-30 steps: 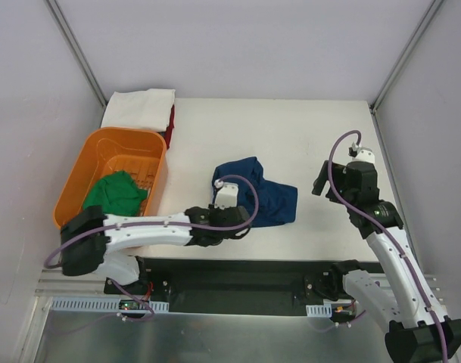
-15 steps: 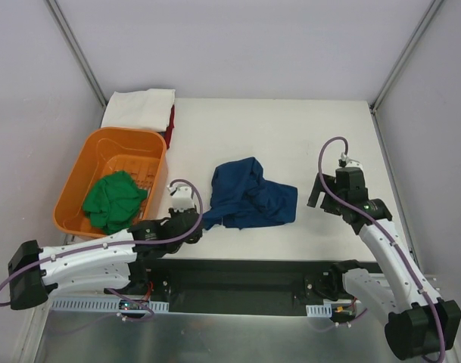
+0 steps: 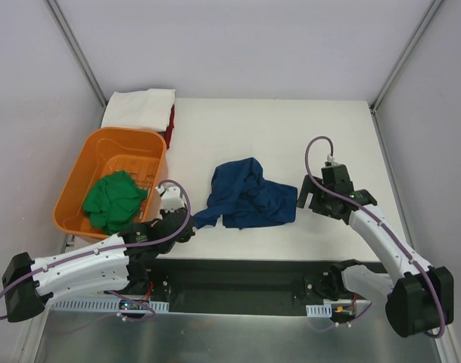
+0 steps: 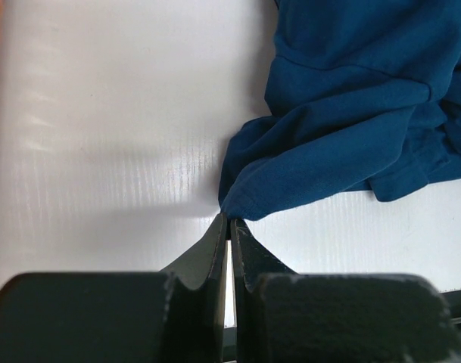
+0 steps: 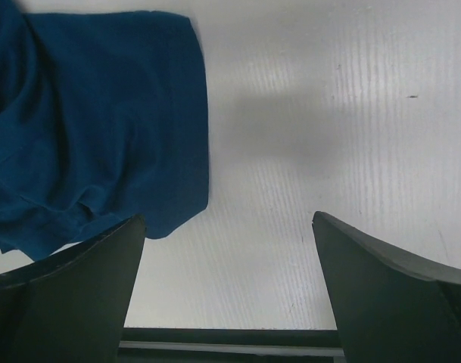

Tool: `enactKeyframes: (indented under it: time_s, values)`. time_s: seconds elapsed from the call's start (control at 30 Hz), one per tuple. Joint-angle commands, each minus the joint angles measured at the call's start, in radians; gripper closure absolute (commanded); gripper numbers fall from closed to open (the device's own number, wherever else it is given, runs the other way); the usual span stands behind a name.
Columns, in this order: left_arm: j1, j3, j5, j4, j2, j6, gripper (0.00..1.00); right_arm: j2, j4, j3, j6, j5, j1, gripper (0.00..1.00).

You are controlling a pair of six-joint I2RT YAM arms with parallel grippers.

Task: Fold and stack the t-shirts
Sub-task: Flatten out the tshirt

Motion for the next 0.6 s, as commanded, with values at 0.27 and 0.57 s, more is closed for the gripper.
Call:
enactKeyframes:
  time_s: [0.27,0.57]
  values:
    - [0.018,-0.005,0.008,-0.006,0.016,-0.026,1.00,0.204,0.113,-0.026,0.160,-0.024,0.107,0.10]
    - [0.026,-0.007,0.017,-0.007,0.028,-0.027,1.00,0.396,0.227,-0.032,0.263,-0.034,0.151,0.48]
